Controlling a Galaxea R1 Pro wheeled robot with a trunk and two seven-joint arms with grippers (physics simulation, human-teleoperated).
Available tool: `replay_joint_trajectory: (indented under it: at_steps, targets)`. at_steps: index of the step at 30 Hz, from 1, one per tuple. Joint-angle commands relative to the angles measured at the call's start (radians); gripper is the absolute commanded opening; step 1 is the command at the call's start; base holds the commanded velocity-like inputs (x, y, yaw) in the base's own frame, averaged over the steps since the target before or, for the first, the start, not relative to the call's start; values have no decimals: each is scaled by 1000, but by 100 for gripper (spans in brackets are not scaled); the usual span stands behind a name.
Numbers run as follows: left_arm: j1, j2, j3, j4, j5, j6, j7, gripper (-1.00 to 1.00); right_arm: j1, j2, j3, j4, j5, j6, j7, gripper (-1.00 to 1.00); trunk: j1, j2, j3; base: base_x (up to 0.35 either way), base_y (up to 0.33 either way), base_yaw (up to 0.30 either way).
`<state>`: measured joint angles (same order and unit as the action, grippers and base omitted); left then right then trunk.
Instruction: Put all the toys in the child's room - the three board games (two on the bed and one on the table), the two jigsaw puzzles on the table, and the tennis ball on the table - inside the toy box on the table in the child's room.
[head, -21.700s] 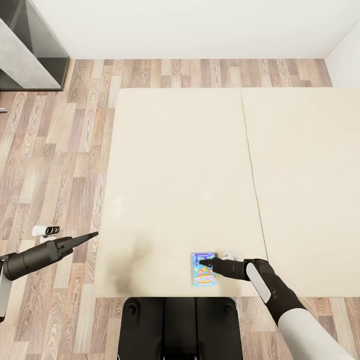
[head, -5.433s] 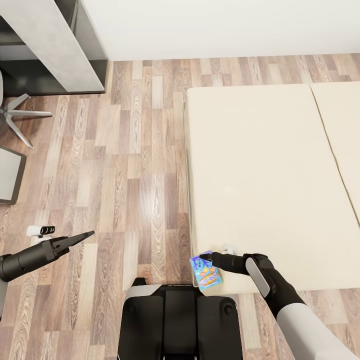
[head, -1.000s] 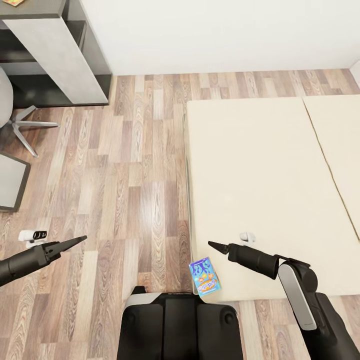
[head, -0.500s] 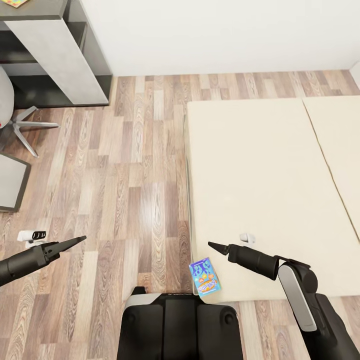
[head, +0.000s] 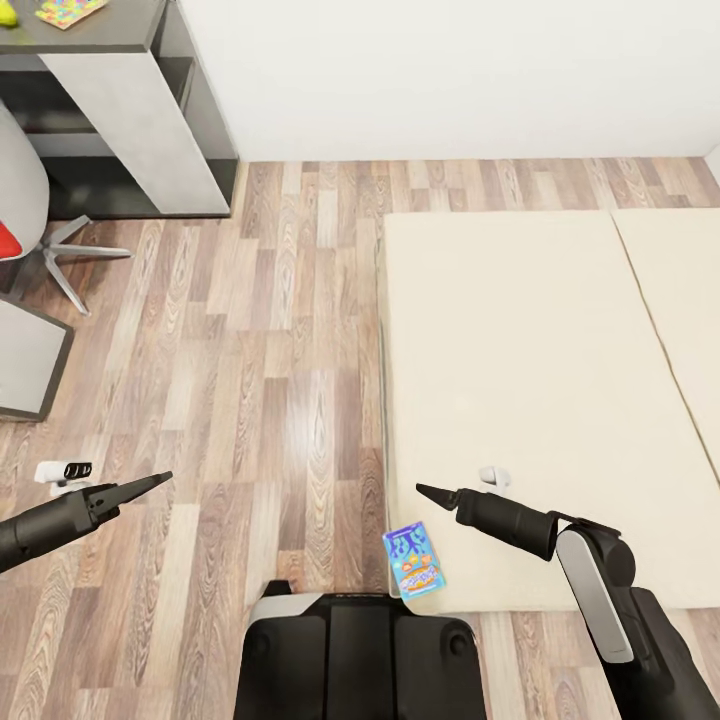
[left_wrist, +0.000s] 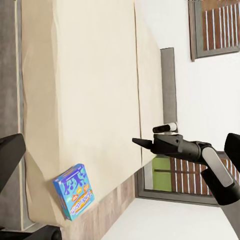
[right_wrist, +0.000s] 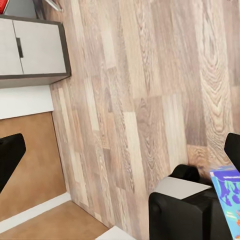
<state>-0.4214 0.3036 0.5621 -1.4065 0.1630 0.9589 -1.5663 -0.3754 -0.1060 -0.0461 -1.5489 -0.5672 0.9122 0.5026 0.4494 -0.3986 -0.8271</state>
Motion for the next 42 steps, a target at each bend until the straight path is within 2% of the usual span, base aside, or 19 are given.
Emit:
replay_joint_trajectory:
  at_steps: [1, 8, 29, 42]
  targets:
    - [0, 0, 0, 0, -1, 11, -5, 100, 0, 0, -1, 0, 3, 5, 5, 100, 1, -1, 1, 0, 0, 86]
    - [0, 0, 1, 0, -1, 11, -5, 100, 0, 1, 2, 0, 6, 4, -3, 100, 1, -1, 11, 0, 0, 84]
    - [1, 2, 1, 0, 0, 11, -5, 100, 0, 2, -1, 2, 3, 5, 0, 100, 1, -1, 23, 0, 0, 6]
    - [2, 10, 2, 0, 2, 11, -5, 100, 0, 2, 3, 2, 4, 4, -1, 100, 1, -1, 42, 0, 0, 0]
